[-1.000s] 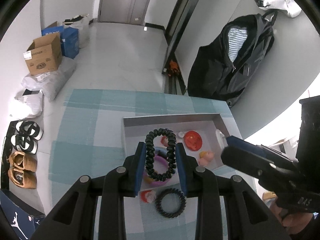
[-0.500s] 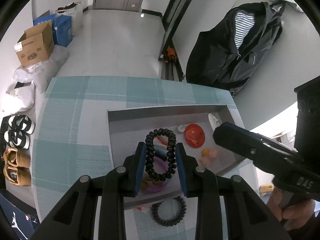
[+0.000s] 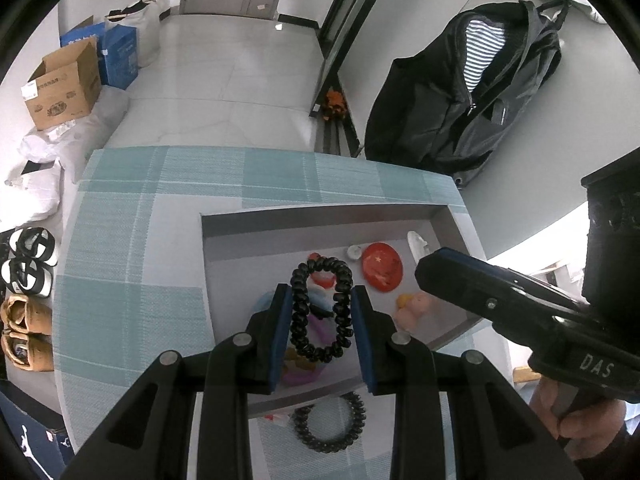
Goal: Organize jewelry
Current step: 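Carry the bracelet and white badge over the grey box, then open both grippers to release the bracelet and badge into the box, then grasp the second black coiled bracelet with the right gripper and lift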
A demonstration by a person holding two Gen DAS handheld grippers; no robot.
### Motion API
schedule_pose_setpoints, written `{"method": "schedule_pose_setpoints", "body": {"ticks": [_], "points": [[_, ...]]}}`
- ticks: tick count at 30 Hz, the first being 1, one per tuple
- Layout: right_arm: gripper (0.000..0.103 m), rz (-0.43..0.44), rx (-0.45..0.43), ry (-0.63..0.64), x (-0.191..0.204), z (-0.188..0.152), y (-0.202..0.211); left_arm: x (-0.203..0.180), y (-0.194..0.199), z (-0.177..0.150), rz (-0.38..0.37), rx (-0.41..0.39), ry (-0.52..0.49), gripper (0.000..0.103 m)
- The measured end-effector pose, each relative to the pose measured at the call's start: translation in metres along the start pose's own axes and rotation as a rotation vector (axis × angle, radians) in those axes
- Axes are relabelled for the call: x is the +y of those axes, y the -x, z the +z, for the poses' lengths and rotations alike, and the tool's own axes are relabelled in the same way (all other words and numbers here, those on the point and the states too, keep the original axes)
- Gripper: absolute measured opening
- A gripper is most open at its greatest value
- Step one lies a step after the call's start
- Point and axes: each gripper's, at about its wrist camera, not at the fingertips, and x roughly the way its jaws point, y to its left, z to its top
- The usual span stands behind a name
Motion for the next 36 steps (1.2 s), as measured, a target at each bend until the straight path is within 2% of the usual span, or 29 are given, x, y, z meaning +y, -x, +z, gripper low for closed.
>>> {"method": "schedule_pose_setpoints", "body": {"ticks": [4, 7, 9, 11, 13, 16, 19, 22, 27, 29, 32, 36], "points": [[0.042, -0.005, 0.000, -0.002, -0.001, -0.001, 0.000, 0.002, -0.002, 0.000, -0.038, 0.008, 0.013, 0.027], [0.043, -0.016, -0.004, -0.006, -0.001, -0.001, 0.000, 0.001, -0.002, 0.000, -0.038, 0.022, 0.025, 0.038], [0.046, -0.017, -0.012, -0.022, -0.004, 0.000, 0.002, -0.001, -0.002, 0.001, -0.032, 0.037, 0.019, 0.040], [0.050, -0.002, -0.019, -0.039, -0.006, 0.002, 0.006, -0.002, 0.004, 0.001, -0.032, 0.009, 0.009, 0.048], [0.058, -0.005, -0.039, -0.047, -0.008, 0.002, 0.012, -0.002, 0.010, 0.000, -0.040, -0.015, 0.009, 0.068], [0.060, -0.013, -0.062, -0.049, -0.009, 0.003, 0.020, -0.004, 0.019, -0.001, -0.062, -0.043, 0.000, 0.068], [0.065, -0.017, -0.076, -0.045, -0.010, 0.002, 0.026, -0.004, 0.024, -0.002, -0.057, -0.056, -0.012, 0.068], [0.065, -0.017, -0.072, -0.042, -0.008, 0.000, 0.028, -0.003, 0.026, -0.005, -0.046, -0.063, -0.006, 0.068], [0.071, -0.018, -0.084, 0.004, 0.001, -0.006, 0.035, -0.001, 0.038, -0.015, 0.003, -0.095, -0.022, 0.068], [0.073, -0.013, -0.087, 0.014, 0.003, -0.009, 0.037, -0.002, 0.042, -0.021, 0.014, -0.096, -0.052, 0.068], [0.078, -0.023, -0.086, 0.037, 0.006, -0.015, 0.040, -0.006, 0.049, -0.033, 0.072, -0.123, -0.115, 0.068], [0.080, -0.021, -0.076, 0.068, 0.013, -0.022, 0.041, -0.004, 0.051, -0.046, 0.101, -0.114, -0.140, 0.069]]}}
